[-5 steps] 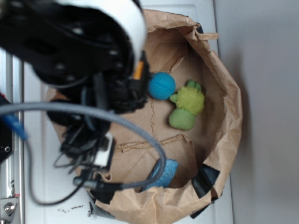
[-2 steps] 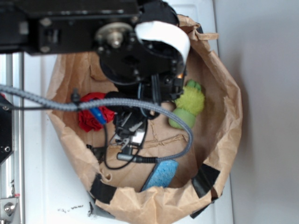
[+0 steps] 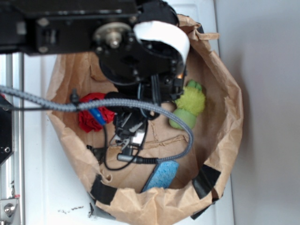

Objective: Grab the blue ball.

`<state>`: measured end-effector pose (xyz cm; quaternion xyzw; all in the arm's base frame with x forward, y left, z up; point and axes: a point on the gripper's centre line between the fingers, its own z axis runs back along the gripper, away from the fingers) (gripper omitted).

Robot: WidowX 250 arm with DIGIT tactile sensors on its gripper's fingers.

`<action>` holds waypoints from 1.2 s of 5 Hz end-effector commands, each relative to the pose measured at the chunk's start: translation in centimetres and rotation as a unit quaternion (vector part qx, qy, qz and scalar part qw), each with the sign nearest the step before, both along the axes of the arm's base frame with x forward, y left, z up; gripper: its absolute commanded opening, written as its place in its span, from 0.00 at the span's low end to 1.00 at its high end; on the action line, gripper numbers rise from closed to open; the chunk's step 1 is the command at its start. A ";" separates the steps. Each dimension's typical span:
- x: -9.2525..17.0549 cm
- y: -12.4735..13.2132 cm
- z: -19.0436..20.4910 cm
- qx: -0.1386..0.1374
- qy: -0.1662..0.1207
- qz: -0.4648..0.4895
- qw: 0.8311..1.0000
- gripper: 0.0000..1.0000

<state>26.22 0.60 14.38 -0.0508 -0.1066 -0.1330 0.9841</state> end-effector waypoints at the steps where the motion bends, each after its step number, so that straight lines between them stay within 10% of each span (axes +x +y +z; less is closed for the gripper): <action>1: 3.1 2.1 -4.1 0.043 -0.011 -0.013 0.999 1.00; 5: 3.8 5.0 -8.0 0.079 -0.032 -0.011 0.996 1.00; 6: 4.2 5.0 -9.2 0.081 -0.054 -0.002 0.995 0.00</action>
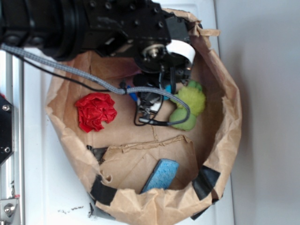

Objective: Grab the blue ball.

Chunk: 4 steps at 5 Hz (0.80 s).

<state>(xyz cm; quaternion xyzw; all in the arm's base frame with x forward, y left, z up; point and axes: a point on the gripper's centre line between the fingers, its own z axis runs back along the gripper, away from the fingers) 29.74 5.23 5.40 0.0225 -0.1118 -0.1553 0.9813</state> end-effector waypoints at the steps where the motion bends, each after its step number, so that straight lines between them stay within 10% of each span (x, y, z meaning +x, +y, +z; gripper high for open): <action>1: -0.1 0.3 0.9 -0.013 -0.048 0.005 0.999 0.00; 4: 0.5 0.2 1.9 -0.032 -0.039 0.037 0.998 0.00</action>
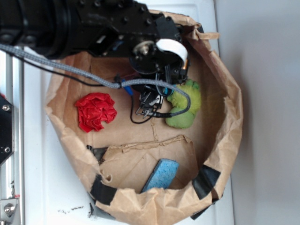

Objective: Grab the blue ball.

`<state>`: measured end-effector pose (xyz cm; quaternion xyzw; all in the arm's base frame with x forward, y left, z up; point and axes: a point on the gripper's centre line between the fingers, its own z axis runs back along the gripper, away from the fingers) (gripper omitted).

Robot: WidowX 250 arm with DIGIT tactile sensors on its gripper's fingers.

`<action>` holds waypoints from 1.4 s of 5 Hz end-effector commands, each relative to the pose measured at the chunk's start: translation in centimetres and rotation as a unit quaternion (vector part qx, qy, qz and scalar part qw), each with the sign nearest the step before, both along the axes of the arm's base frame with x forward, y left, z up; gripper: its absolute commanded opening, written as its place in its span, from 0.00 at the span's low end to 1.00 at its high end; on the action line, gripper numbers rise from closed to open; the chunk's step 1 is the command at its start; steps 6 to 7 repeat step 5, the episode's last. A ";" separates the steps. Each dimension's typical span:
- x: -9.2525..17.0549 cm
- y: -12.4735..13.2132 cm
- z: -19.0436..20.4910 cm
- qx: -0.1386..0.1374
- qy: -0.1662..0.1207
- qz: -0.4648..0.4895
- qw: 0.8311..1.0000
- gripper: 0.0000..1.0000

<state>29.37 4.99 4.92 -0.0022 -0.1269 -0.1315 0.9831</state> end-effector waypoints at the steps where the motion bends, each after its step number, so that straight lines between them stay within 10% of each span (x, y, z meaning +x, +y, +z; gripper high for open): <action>1: -0.1 0.2 5.3 -0.034 -0.014 0.013 0.999 0.00; 3: -2.2 0.9 10.4 -0.101 0.008 -0.009 0.995 0.00; 7: -2.0 1.2 10.5 -0.107 0.010 -0.008 0.994 0.00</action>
